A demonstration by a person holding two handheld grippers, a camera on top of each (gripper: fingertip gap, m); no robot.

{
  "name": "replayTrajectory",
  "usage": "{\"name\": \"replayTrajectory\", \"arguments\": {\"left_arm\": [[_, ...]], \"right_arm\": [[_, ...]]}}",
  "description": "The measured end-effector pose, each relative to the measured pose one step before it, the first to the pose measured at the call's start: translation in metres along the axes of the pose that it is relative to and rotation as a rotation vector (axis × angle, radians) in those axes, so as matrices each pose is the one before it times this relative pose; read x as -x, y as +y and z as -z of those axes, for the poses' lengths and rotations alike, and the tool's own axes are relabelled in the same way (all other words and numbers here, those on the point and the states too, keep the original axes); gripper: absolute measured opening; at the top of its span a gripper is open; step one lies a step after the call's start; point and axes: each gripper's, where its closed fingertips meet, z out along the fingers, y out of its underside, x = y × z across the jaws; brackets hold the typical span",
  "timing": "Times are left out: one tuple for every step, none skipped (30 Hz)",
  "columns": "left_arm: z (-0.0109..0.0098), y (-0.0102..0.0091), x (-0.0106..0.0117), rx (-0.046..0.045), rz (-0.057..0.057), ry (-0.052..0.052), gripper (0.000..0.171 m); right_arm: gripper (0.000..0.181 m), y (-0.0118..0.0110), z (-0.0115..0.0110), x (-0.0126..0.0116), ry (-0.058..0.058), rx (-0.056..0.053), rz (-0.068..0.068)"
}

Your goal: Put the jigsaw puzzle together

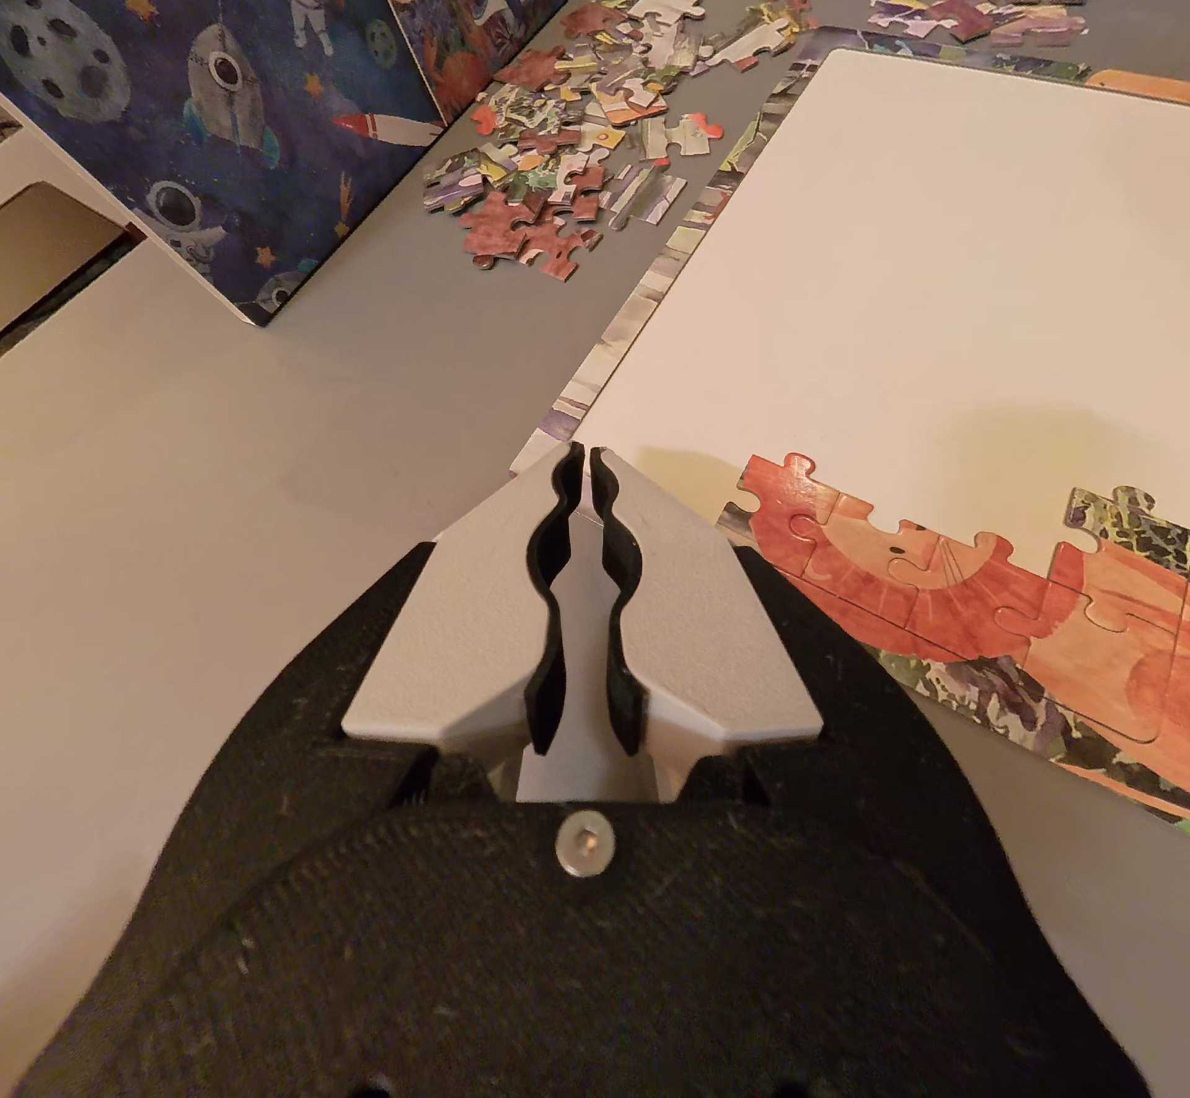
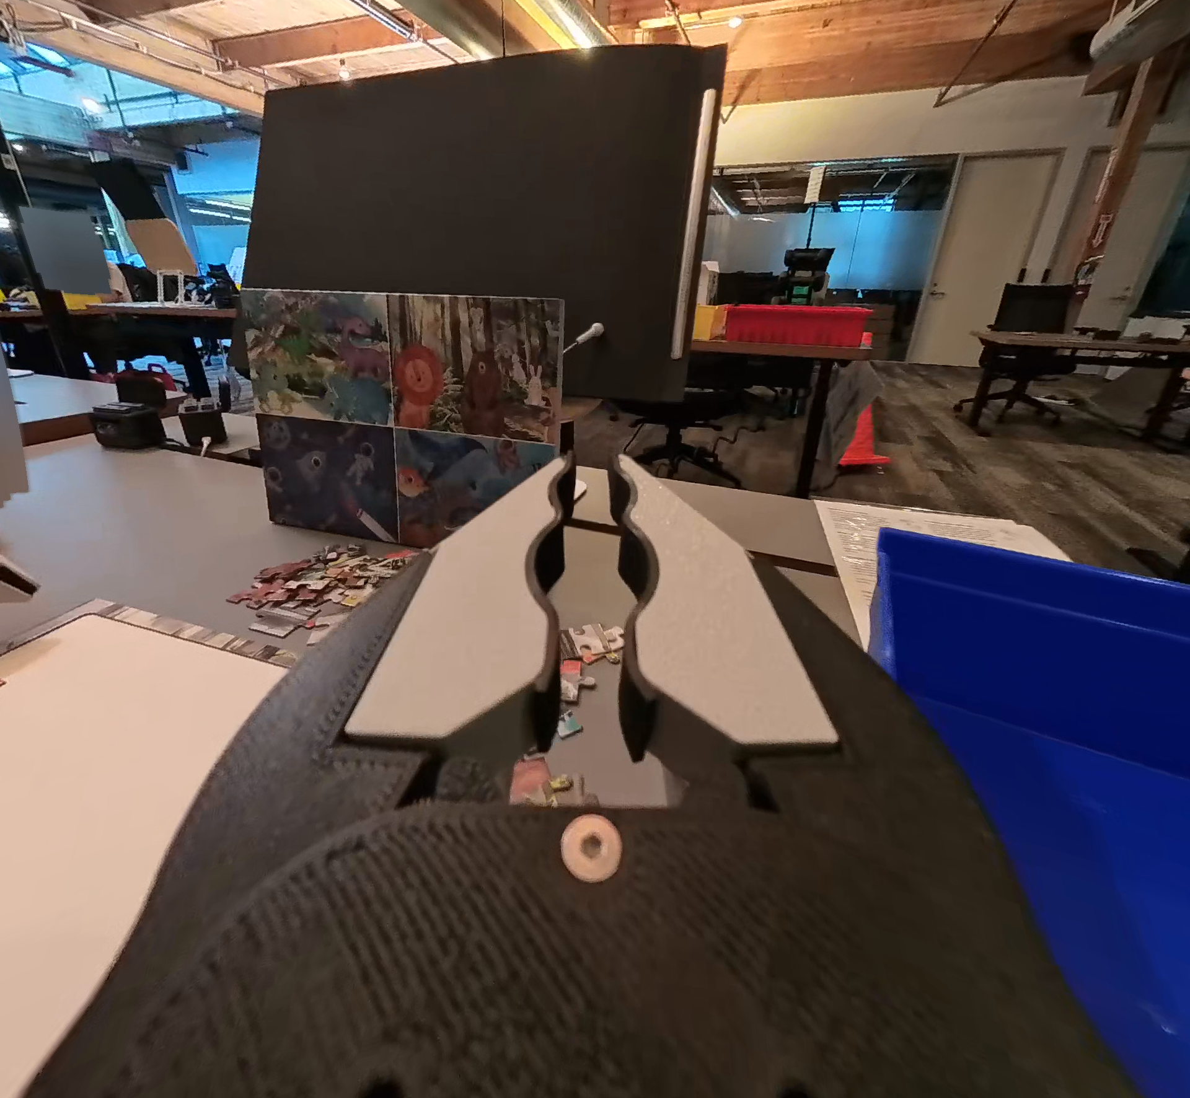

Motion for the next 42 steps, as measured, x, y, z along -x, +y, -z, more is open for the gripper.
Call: {"name": "replayTrajectory", "arguments": {"left_arm": [[0.00009, -0.00007, 0.00010, -0.00037, 0.0012, 0.0002, 0.001], [0.00004, 0.00004, 0.00010, -0.00016, 0.0010, 0.0002, 0.001], [-0.00006, -0.00003, 0.00003, -0.00001, 0.0003, 0.0002, 0.001], [0.00008, 0.00007, -0.00003, 0.00026, -0.0003, -0.0002, 0.001], [-0.00007, 0.00009, -0.00007, 0.00053, -0.0011, -0.0005, 0.001], [-0.00016, 0.00007, 0.00007, 0.00097, -0.0013, -0.0014, 0.001], [-0.00007, 0.00017, 0.00002, 0.00143, -0.0012, -0.0016, 0.001], [-0.00010, 0.00010, -0.00004, 0.00094, -0.0016, -0.0010, 0.001], [0.00002, -0.00001, -0.00007, 0.00020, -0.0019, -0.0006, 0.000], [-0.00005, 0.00004, -0.00011, -0.00002, -0.0015, -0.0005, 0.000], [0.00004, -0.00003, -0.00012, -0.00032, -0.0009, -0.0002, 0.000], [0.00010, 0.00011, -0.00011, 0.00057, -0.0002, 0.0004, 0.000], [-0.00001, 0.00026, -0.00003, 0.00147, 0.0005, 0.0004, 0.000], [0.00008, 0.00010, 0.00002, 0.00037, 0.0003, 0.0002, 0.000], [0.00003, -0.00004, -0.00007, -0.00047, 0.0000, 0.0000, 0.000], [-0.00009, 0.00011, 0.00009, 0.00038, 0.0001, -0.0002, 0.000], [0.00000, 0.00006, -0.00002, 0.00079, -0.0002, -0.0002, 0.000], [-0.00011, 0.00012, 0.00002, 0.00086, -0.0003, 0.0000, 0.000], [-0.00006, 0.00013, 0.00000, 0.00071, -0.0005, -0.0003, 0.000], [-0.00002, 0.00003, -0.00002, 0.00058, -0.0002, -0.0002, 0.000], [-0.00009, 0.00011, 0.00004, 0.00038, 0.0004, 0.0000, 0.000], [0.00010, -0.00005, 0.00002, -0.00016, 0.0004, 0.0002, 0.000], [0.00003, -0.00001, 0.00001, -0.00043, 0.0003, 0.0002, 0.000], [0.00002, -0.00015, 0.00000, -0.00045, -0.0001, 0.0001, 0.000], [0.00005, 0.00001, -0.00001, -0.00013, -0.0006, -0.0002, 0.000], [-0.00009, 0.00006, -0.00015, 0.00031, -0.0008, -0.0001, 0.000], [0.00003, 0.00003, -0.00007, 0.00039, -0.0009, -0.0001, 0.000], [-0.00008, 0.00011, -0.00002, 0.00052, -0.0006, -0.0001, 0.000], [-0.00002, 0.00002, -0.00003, 0.00049, -0.0003, -0.0001, 0.000], [-0.00004, -0.00001, -0.00006, 0.00025, 0.0000, 0.0000, 0.000], [-0.00010, 0.00008, 0.00003, 0.00023, 0.0003, 0.0001, 0.000], [0.00010, -0.00005, 0.00008, -0.00013, 0.0002, -0.0001, 0.000], [-0.00003, -0.00005, -0.00001, -0.00039, 0.0001, 0.0000, 0.000], [0.00000, -0.00001, -0.00002, -0.00004, 0.0003, 0.0000, 0.000], [-0.00004, 0.00001, 0.00008, 0.00031, 0.0001, -0.0001, 0.000], [-0.00007, 0.00012, -0.00009, 0.00060, 0.0000, 0.0001, 0.000], [-0.00008, -0.00001, 0.00002, 0.00051, -0.0002, 0.0000, 0.001], [-0.00003, 0.00000, -0.00005, 0.00032, -0.0004, 0.0001, 0.001], [-0.00003, 0.00012, -0.00010, 0.00040, -0.0004, -0.0001, 0.001], [-0.00004, -0.00001, 0.00001, 0.00028, -0.0006, -0.0002, 0.001], [-0.00007, 0.00011, -0.00005, 0.00055, -0.0004, 0.0000, 0.001], [-0.00001, 0.00005, -0.00004, 0.00069, -0.0004, 0.0000, 0.001]], "right_arm": [[0.008, 0.00126, -0.00091, 0.00118, -0.0005, 0.0069, 0.0105], [0.008, 0.00171, -0.00105, 0.00085, 0.0004, 0.0098, 0.0108], [0.009, 0.00233, -0.00121, 0.00043, 0.0014, 0.0126, 0.0101], [0.010, 0.00308, -0.00145, -0.00011, 0.0034, 0.0162, 0.0102], [0.010, 0.00350, -0.00149, -0.00041, 0.0045, 0.0186, 0.0094], [0.011, 0.00334, -0.00150, -0.00024, 0.0029, 0.0165, 0.0068], [0.011, 0.00253, -0.00122, 0.00020, 0.0000, 0.0113, 0.0035], [0.011, 0.00170, -0.00091, 0.00041, -0.0016, 0.0065, 0.0006], [0.012, 0.00107, -0.00060, 0.00030, -0.0013, 0.0036, -0.0011], [0.012, 0.00063, -0.00046, 0.00019, -0.0009, 0.0020, -0.0019], [0.012, 0.00032, -0.00016, 0.00003, -0.0005, 0.0006, -0.0023], [0.012, -0.00005, -0.00004, -0.00015, -0.0005, -0.0006, -0.0031], [0.012, 0.00002, -0.00008, 0.00002, -0.0011, -0.0015, -0.0042], [0.012, 0.00008, -0.00015, 0.00013, -0.0019, -0.0011, -0.0047], [0.012, 0.00058, -0.00035, 0.00031, -0.0029, 0.0009, -0.0047], [0.013, 0.00101, -0.00077, 0.00064, -0.0038, 0.0031, -0.0039], [0.013, 0.00132, -0.00089, 0.00086, -0.0044, 0.0053, -0.0016], [0.013, 0.00153, -0.00106, 0.00095, -0.0031, 0.0069, 0.0020], [0.013, 0.00142, -0.00093, 0.00082, -0.0010, 0.0072, 0.0053], [0.014, 0.00133, -0.00098, 0.00089, -0.0003, 0.0074, 0.0072], [0.014, 0.00141, -0.00088, 0.00064, 0.0006, 0.0082, 0.0078], [0.016, 0.00180, -0.00117, 0.00037, 0.0021, 0.0096, 0.0073], [0.019, 0.00267, -0.00160, -0.00025, 0.0038, 0.0127, 0.0068], [0.022, 0.00438, -0.00223, -0.00100, 0.0068, 0.0205, 0.0022], [0.025, 0.00525, -0.00237, -0.00101, 0.0049, 0.0261, -0.0035], [0.027, 0.00454, -0.00207, -0.00016, -0.0001, 0.0217, -0.0055], [0.029, 0.00290, -0.00157, 0.00017, -0.0027, 0.0128, -0.0068], [0.030, 0.00183, -0.00117, 0.00066, -0.0049, 0.0064, -0.0083], [0.030, 0.00094, -0.00069, 0.00095, -0.0062, 0.0027, -0.0085], [0.031, 0.00023, -0.00047, 0.00086, -0.0055, 0.0004, -0.0064], [0.031, -0.00013, -0.00023, 0.00075, -0.0031, -0.0008, -0.0026], [0.031, -0.00002, -0.00014, 0.00034, -0.0008, 0.0000, 0.0005], [0.031, 0.00001, -0.00006, 0.00019, -0.0002, 0.0010, 0.0014], [0.031, 0.00020, -0.00017, 0.00025, -0.0006, 0.0010, 0.0008], [0.031, 0.00009, -0.00013, 0.00033, -0.0013, 0.0008, -0.0002], [0.031, 0.00032, -0.00026, 0.00022, -0.0015, 0.0010, -0.0009], [0.031, 0.00023, -0.00015, 0.00020, -0.0011, 0.0011, -0.0007], [0.032, 0.00023, -0.00020, 0.00019, -0.0007, 0.0011, -0.0001], [0.032, 0.00026, -0.00014, -0.00002, 0.0000, 0.0013, 0.0003], [0.032, 0.00042, -0.00020, -0.00004, 0.0000, 0.0018, -0.0001], [0.032, 0.00052, -0.00024, -0.00001, -0.0003, 0.0025, -0.0007], [0.034, 0.00080, -0.00051, -0.00012, 0.0001, 0.0033, -0.0004]]}}
